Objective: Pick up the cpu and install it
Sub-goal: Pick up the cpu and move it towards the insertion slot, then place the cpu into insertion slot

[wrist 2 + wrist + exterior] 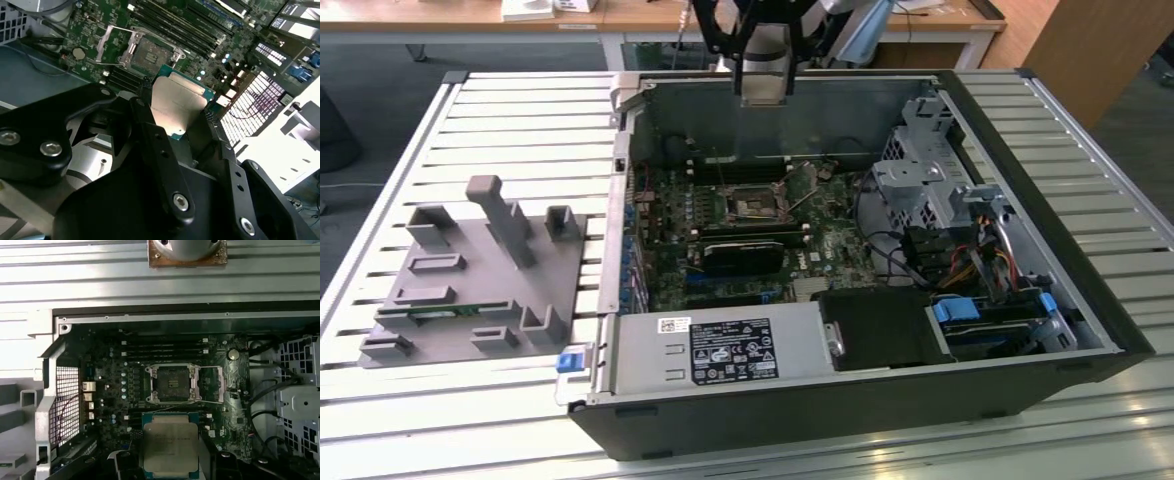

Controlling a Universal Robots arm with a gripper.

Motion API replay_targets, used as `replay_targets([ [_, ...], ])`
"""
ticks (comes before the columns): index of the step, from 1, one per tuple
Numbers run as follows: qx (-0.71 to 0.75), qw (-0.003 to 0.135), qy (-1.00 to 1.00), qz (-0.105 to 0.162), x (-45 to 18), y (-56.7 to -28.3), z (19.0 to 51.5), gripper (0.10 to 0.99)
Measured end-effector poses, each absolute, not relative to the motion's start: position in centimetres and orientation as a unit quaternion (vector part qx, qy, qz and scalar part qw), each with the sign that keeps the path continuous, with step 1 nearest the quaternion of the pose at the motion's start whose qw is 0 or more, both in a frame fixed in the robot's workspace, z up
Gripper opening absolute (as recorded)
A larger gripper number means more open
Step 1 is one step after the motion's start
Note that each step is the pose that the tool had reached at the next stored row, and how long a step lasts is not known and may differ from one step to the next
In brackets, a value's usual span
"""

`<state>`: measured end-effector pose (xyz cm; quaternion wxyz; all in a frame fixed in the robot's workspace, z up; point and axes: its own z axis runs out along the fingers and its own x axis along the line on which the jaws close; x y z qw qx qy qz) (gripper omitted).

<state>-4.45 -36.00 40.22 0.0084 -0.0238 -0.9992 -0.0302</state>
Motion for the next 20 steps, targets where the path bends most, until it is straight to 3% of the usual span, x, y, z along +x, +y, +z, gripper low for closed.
replay_targets([
  [20,-0.111,0.005,-0.993,-0.03,-3.91,-35.98,40.14,0.529],
])
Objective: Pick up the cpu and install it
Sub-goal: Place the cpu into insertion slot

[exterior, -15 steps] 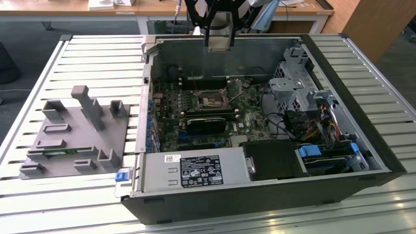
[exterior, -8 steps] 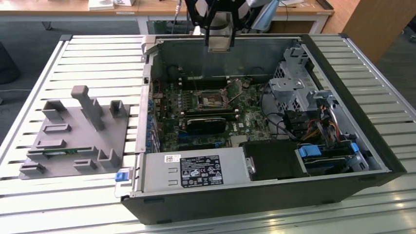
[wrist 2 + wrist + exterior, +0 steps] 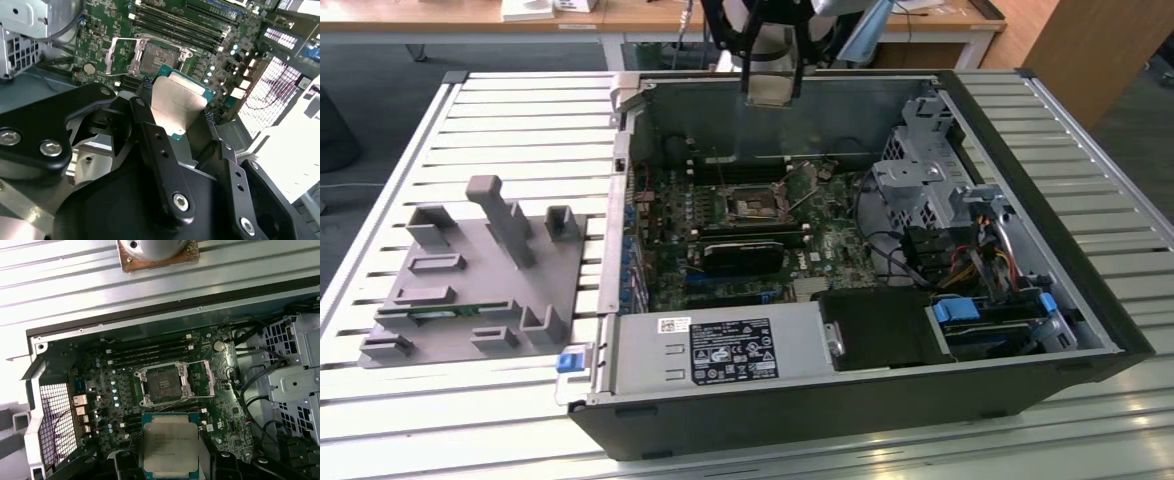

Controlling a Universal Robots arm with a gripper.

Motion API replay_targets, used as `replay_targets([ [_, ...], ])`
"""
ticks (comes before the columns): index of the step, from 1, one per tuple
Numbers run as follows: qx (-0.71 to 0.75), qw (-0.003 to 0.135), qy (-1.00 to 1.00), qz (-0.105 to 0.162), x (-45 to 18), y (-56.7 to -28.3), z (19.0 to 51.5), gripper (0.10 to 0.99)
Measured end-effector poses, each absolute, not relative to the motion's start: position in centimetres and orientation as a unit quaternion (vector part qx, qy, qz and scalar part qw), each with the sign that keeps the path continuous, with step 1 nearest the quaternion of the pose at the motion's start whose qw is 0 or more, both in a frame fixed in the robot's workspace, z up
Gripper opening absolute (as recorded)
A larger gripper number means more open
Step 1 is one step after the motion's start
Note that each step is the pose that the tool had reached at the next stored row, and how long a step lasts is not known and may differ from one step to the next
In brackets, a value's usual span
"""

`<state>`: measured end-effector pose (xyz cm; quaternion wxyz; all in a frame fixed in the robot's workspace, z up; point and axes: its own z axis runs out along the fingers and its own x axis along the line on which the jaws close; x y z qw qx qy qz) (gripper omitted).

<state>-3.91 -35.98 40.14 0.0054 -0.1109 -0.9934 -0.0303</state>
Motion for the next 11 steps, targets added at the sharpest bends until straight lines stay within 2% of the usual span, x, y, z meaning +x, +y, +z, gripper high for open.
replay_targets([
  [11,-0.199,0.003,-0.979,-0.031,-3.91,-35.95,39.99,0.529],
])
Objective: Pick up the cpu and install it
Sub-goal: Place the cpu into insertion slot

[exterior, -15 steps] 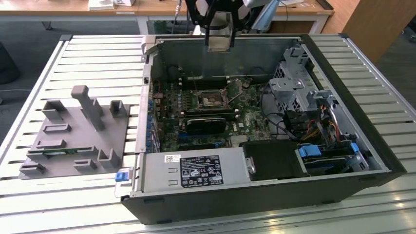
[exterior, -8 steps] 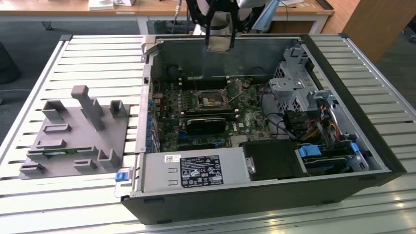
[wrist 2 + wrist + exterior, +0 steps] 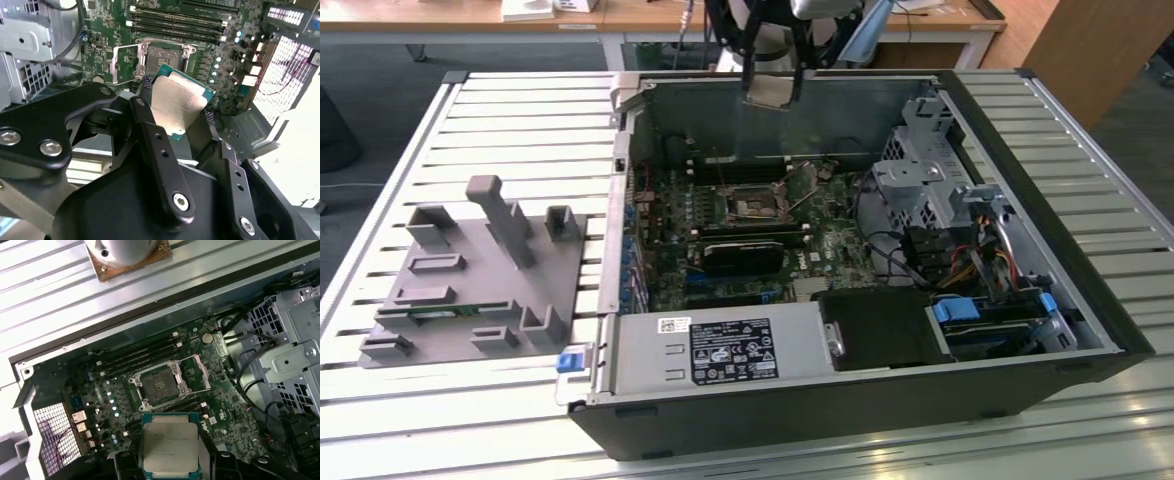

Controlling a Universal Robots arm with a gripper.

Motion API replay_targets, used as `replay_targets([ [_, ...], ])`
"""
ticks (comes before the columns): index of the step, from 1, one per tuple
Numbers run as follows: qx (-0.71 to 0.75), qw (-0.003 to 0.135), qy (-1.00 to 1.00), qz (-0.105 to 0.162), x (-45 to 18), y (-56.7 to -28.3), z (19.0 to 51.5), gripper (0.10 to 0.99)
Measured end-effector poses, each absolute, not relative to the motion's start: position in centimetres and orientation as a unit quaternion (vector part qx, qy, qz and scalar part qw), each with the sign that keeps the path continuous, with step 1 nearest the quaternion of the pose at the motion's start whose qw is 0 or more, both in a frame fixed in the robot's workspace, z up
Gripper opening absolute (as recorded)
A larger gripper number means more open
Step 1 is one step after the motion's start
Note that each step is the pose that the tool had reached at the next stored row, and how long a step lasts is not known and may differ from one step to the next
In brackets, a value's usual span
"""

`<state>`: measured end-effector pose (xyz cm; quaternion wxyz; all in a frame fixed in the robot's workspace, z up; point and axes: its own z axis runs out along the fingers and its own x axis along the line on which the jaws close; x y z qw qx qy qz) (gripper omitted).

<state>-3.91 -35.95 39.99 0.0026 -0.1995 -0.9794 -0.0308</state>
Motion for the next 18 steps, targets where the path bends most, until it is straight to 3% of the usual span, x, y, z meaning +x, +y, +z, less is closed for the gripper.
replay_targets([
  [18,-0.327,-0.001,-0.944,-0.031,-3.85,-35.78,39.8,0.529],
])
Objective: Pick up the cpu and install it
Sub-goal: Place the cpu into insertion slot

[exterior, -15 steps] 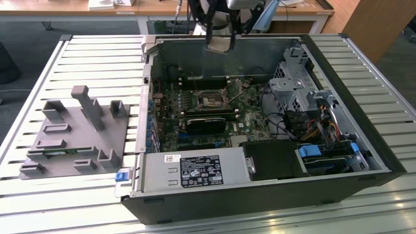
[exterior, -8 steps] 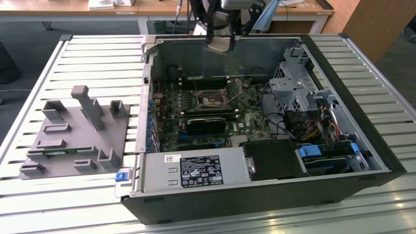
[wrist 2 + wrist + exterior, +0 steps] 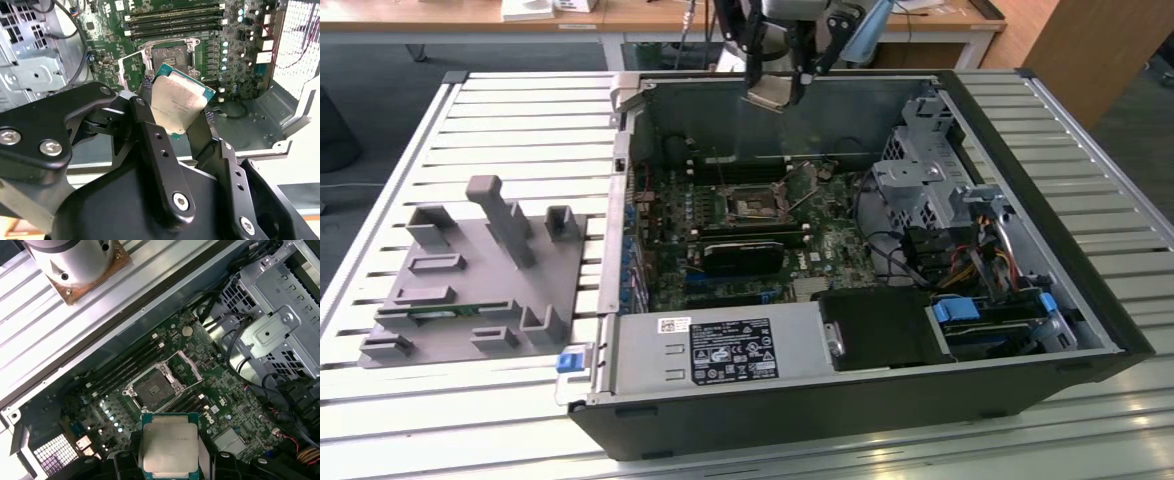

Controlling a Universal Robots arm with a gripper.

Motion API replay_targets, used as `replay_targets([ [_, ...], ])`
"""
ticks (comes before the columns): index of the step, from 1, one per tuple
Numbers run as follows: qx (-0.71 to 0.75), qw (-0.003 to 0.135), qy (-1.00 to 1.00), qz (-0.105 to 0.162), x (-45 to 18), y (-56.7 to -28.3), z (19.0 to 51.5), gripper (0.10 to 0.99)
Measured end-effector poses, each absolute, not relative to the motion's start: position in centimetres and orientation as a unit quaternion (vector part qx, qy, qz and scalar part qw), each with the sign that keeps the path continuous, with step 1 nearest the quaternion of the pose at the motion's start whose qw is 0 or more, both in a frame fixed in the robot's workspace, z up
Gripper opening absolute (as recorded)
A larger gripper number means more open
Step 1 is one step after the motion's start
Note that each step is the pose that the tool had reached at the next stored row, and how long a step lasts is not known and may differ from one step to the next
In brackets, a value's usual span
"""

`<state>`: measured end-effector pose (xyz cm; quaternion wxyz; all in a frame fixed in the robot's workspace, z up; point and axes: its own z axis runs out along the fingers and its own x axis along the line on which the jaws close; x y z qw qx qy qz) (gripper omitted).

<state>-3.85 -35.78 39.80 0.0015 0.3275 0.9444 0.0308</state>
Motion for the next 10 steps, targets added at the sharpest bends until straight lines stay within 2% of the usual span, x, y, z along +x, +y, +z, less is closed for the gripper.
replay_targets([
  [10,0.398,0.004,0.917,0.031,-3.85,-35.73,39.66,0.529],
])
